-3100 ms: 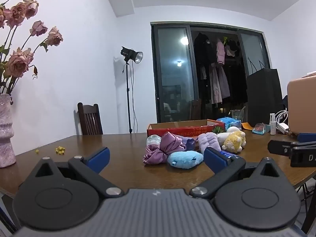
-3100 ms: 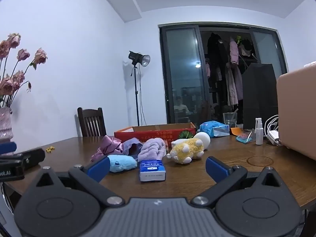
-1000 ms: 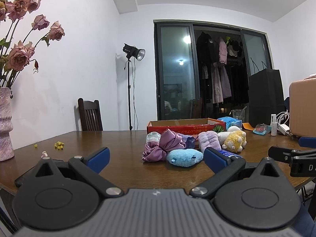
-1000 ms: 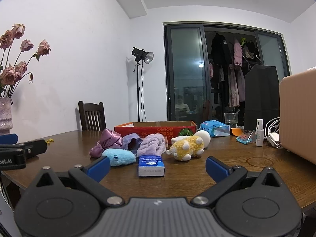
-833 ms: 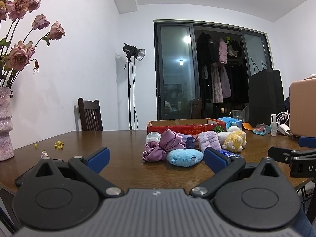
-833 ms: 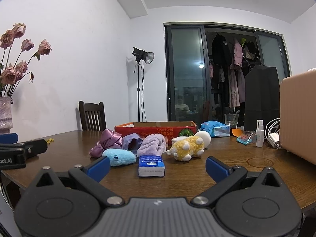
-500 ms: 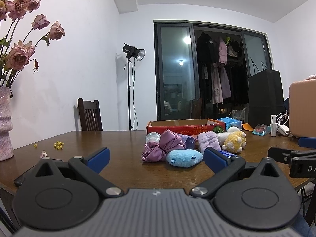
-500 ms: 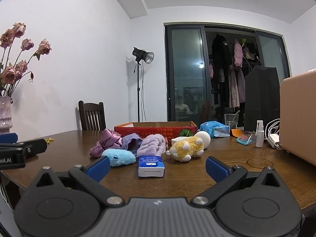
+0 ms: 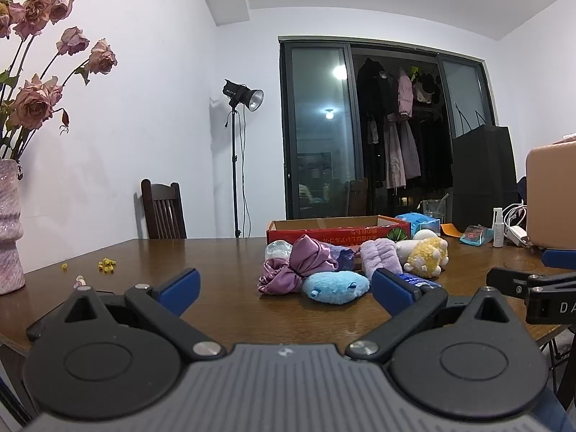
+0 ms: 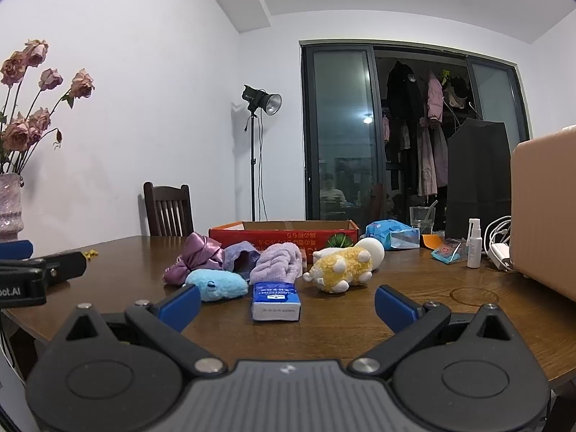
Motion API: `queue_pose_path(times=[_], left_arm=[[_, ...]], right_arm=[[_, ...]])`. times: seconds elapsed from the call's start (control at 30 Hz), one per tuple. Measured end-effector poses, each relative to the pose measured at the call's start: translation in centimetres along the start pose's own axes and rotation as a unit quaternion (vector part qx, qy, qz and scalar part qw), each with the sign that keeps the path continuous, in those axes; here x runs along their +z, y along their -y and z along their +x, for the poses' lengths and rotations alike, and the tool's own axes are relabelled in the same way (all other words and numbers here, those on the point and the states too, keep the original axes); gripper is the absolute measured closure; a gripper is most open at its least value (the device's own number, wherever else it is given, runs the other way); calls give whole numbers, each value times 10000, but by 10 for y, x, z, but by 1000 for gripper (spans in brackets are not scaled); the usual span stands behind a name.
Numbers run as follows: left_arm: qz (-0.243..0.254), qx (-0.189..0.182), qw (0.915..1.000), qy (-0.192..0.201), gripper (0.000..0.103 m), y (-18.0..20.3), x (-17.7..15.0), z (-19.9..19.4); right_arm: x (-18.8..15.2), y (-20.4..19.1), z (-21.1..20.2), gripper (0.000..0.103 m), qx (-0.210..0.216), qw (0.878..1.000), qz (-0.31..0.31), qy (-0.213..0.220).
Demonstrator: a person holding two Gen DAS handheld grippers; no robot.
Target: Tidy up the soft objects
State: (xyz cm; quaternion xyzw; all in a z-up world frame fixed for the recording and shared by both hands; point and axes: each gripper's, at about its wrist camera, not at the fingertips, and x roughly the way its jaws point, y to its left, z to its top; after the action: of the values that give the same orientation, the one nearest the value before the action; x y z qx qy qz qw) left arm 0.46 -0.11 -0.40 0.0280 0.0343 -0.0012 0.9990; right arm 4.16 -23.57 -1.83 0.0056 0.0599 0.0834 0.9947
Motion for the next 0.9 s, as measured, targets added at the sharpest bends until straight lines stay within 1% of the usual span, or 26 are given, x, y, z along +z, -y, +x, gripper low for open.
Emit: queue_pose_path(times=[0.4,0.53,0.6,0.67,0.8,0.9], left_arm=[[39,-22,10000,17,0,0,0,1],[132,43,9998,119,0,-3,4,15],[134,29,9998,131,0,-6,8,30],[54,-44,10000,-2,0,-10,11,50],[-128,-188,9984,-518,0,-15,13,89],[-329,-26,9959,-838,0,-23,16,114]], right_arm=[[-1,2,2,0,-10,10000,12,0],[2,4,5,0,16,10000,6,-55],[4,7,10,0,-21,10000,17,-65],[7,10,22,0,-27,9999,53,-131],[16,12,54,0,163,9990,161,-391],[23,9,78,1,398,9980,208,-454]])
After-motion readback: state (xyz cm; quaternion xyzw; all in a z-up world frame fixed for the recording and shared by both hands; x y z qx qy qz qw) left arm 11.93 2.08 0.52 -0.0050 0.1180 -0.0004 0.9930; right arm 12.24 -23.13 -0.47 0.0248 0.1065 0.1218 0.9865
